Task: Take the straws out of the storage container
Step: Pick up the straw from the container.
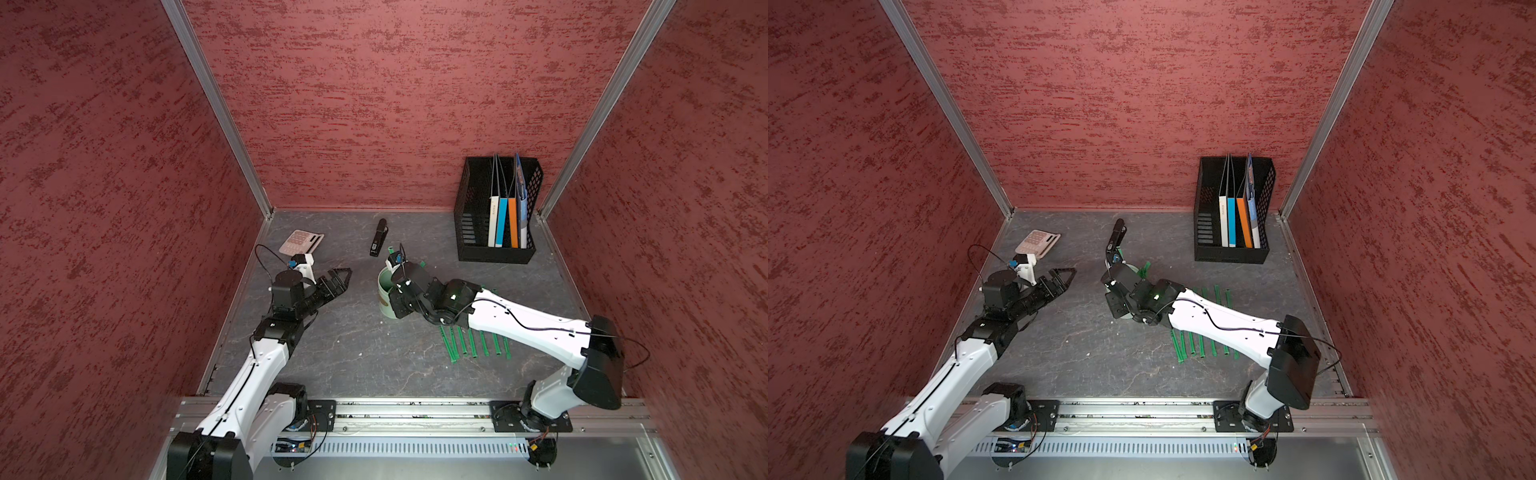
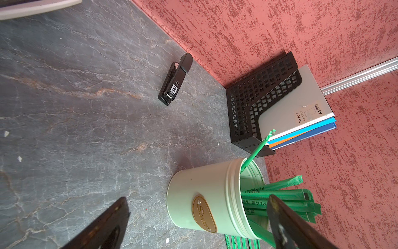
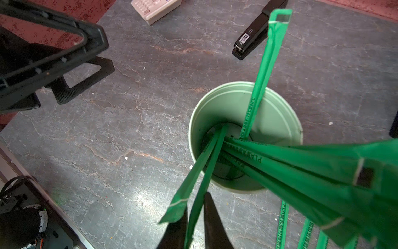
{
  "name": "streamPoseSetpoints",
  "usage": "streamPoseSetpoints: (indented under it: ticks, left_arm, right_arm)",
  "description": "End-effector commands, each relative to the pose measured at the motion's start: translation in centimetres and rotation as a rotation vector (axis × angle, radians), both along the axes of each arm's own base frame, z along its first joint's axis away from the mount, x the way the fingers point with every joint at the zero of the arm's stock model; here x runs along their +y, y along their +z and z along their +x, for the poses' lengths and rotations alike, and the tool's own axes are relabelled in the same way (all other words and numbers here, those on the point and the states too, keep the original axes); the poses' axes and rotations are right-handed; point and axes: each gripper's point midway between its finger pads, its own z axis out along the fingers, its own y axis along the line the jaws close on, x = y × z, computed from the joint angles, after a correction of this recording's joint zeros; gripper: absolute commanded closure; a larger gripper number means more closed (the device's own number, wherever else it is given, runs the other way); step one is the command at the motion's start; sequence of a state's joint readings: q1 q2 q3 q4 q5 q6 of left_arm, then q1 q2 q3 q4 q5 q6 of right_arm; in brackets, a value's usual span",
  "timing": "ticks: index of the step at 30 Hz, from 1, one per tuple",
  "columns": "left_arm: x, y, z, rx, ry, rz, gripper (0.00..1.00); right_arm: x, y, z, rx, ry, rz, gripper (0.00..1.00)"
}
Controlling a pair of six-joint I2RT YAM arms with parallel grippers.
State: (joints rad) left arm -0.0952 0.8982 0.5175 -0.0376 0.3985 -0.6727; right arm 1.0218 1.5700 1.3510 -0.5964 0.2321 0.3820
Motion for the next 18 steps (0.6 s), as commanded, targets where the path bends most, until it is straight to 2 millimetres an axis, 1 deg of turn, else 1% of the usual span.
streamPoseSetpoints:
  ticks: [1,8,14,18]
  left_arm:
    - [0.2,0.7,0.1,-0.023,0.002,0.016,0.0]
    - [0.2,0.7,0.1,-0.025,0.004,0.014,0.0]
    - [0.3,0.7,0.0,-0.026,0.006,0.013,0.0]
    - [0.3,0.7,0.0,-0.029,0.009,0.013,0.0]
  right_arm:
    - [-0.2,1.8,0.8,-0.044,-0.016,0.013,0.89]
    - [-0.8,3.4,0.8,-0.074,-0.018,0.002,0.92]
    - [-1.5,5.4,1.0,-0.108,-0.018,-0.021,0.95]
    - [-2.0,7.3,1.1,-0.134,-0.017,-0.034,0.96]
